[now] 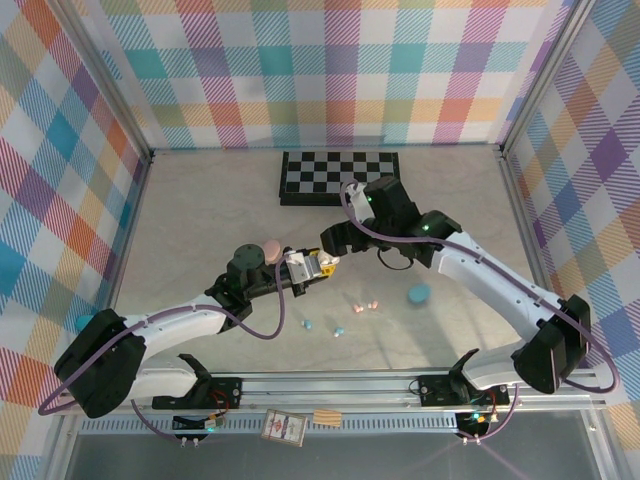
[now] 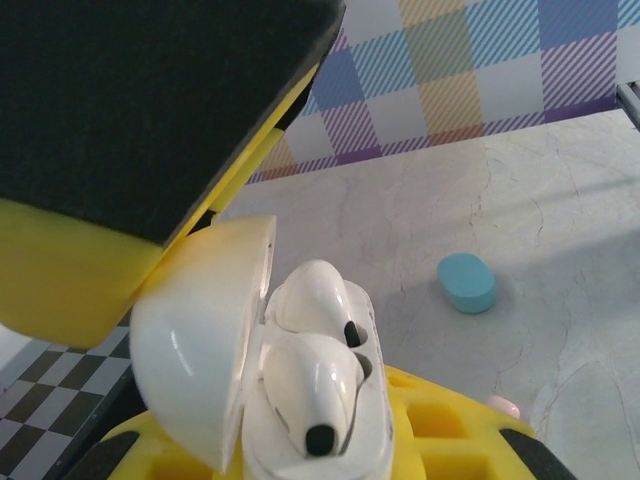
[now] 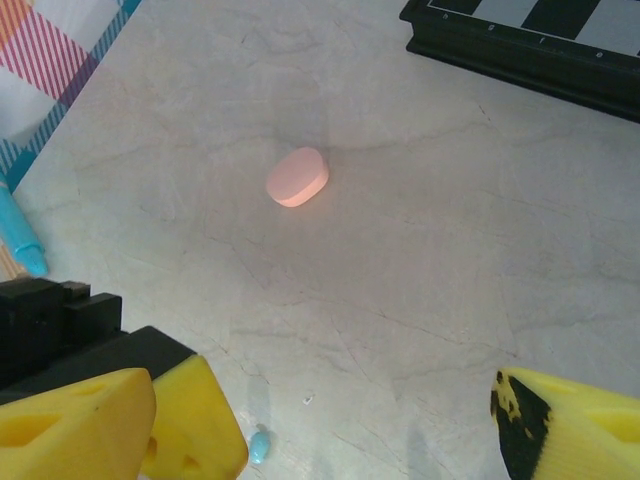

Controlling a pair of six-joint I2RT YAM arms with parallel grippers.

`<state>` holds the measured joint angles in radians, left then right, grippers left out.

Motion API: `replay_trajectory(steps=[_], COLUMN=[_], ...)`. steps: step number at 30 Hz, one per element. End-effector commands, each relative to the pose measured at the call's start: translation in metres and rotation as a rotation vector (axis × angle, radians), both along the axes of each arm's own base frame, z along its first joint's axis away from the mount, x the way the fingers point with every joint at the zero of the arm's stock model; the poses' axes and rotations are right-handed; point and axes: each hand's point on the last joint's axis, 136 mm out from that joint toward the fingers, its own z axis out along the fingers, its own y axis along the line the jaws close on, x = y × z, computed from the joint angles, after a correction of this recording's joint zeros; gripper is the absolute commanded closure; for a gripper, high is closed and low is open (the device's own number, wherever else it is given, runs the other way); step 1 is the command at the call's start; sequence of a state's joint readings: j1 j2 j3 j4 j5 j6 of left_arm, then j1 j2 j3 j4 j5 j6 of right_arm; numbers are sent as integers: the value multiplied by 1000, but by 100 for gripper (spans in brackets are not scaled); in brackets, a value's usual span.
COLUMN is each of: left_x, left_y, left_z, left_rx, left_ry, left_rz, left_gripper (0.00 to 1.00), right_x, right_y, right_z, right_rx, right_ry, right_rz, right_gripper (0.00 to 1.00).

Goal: Insert wireless bluetooth earbuds into charging case

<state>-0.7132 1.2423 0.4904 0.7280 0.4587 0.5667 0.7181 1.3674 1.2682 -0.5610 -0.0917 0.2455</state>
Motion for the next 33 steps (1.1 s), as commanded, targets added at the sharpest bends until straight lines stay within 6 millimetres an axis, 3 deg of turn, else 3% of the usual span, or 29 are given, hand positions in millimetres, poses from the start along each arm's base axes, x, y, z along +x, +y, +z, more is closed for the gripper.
replay_trajectory(steps=[1, 5, 10, 15, 18, 24, 30, 33], left_x=[4, 5, -4, -21, -28, -36, -41, -43], left_y=[-2, -2, -2, -3, -2, -2, -2, -2], left_z=[28, 27, 27, 26, 26, 26, 29, 30], left_rx=[-62, -62, -57, -25, -9, 30, 36, 38], left_ry=[-84, -76, -64, -34, -24, -7, -1, 3], left_rz=[19, 15, -34, -113, -144, -184, -213, -222], left_gripper=[99, 99, 99, 99, 99, 98, 98, 98], right_x=[-27, -29, -32, -81, -106, -103, -93, -91], right_y=[-6, -13, -22, -17, -17, -6, 9, 12], right_z=[-2, 15, 42, 50, 48, 30, 19, 14], right_rx=[-29, -2, 19, -14, -48, -225, -271, -273], right_ry=[19, -62, -292, -626, -674, -757, -747, -743], right_rz=[100, 96, 153, 586, 783, 912, 944, 950], right_gripper=[13, 12, 13, 12, 11, 32, 53, 56])
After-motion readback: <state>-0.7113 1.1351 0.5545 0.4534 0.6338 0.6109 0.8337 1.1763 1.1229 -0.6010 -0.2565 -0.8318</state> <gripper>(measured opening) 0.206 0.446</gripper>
